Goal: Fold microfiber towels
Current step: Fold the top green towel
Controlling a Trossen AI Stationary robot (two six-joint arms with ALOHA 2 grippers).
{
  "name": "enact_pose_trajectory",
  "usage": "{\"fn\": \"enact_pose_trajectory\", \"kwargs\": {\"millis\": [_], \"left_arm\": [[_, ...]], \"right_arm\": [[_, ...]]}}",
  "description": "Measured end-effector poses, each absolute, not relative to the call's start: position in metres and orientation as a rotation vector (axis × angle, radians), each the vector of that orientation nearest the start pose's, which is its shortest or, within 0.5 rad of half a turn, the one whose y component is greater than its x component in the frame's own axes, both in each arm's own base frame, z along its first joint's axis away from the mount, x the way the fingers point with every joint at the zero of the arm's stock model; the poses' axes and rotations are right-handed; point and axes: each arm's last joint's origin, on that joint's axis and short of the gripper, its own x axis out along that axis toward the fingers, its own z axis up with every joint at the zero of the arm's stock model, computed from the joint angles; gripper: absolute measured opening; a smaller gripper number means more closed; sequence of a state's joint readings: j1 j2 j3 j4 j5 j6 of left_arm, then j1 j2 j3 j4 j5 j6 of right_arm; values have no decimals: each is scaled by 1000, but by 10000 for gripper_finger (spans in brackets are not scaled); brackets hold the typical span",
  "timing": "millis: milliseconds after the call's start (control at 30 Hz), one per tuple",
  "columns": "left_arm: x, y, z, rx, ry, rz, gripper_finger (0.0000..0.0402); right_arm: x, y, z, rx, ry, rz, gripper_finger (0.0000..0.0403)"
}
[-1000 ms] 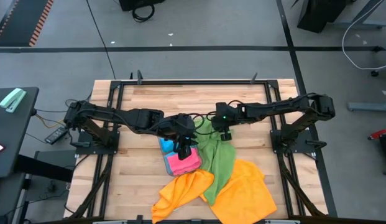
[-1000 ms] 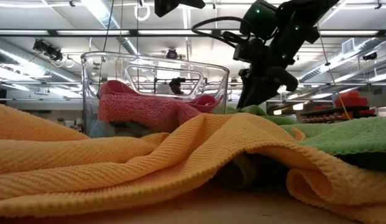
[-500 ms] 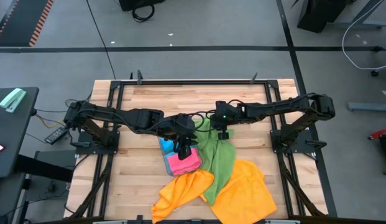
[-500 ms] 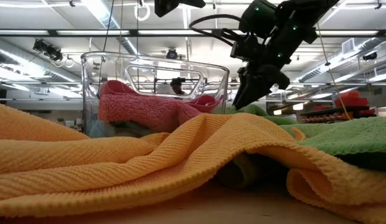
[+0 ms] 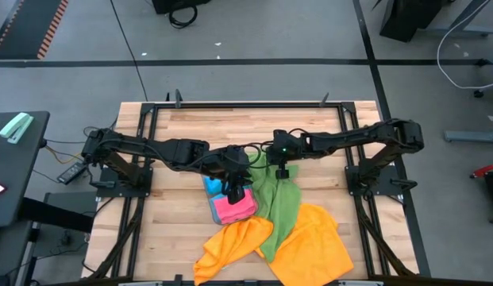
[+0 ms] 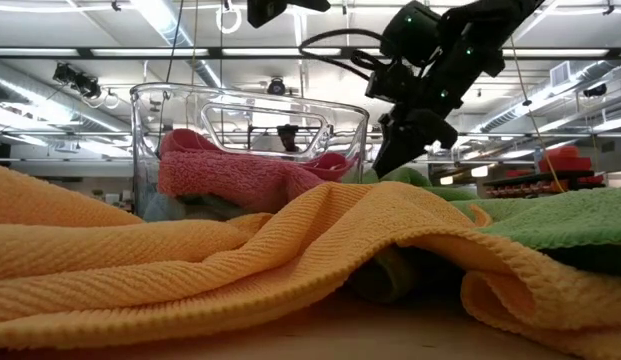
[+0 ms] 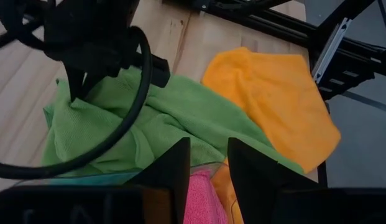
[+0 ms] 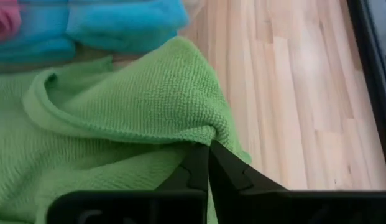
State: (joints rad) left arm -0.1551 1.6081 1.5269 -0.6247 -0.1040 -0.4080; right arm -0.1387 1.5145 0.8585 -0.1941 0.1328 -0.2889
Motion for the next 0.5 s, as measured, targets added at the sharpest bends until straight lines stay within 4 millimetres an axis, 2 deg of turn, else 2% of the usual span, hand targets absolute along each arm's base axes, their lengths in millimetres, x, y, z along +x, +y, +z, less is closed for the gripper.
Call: {"fn": "enact_pose_trajectory", "kwargs": {"millis": [100, 167, 367, 500], "left_arm": [[349, -51, 345, -304, 698, 96, 115], [350, -51, 343, -314, 698, 106, 117], [356, -48, 331, -290, 698, 250, 140], [356, -44, 333, -258, 674, 281, 168]], "right_arm": [[292, -46, 206, -226, 882, -150, 6], [292, -48, 223, -193, 884, -168, 6], [292, -50, 294, -124, 889, -204, 4], [288, -47, 342, -105, 873, -209, 3]]}}
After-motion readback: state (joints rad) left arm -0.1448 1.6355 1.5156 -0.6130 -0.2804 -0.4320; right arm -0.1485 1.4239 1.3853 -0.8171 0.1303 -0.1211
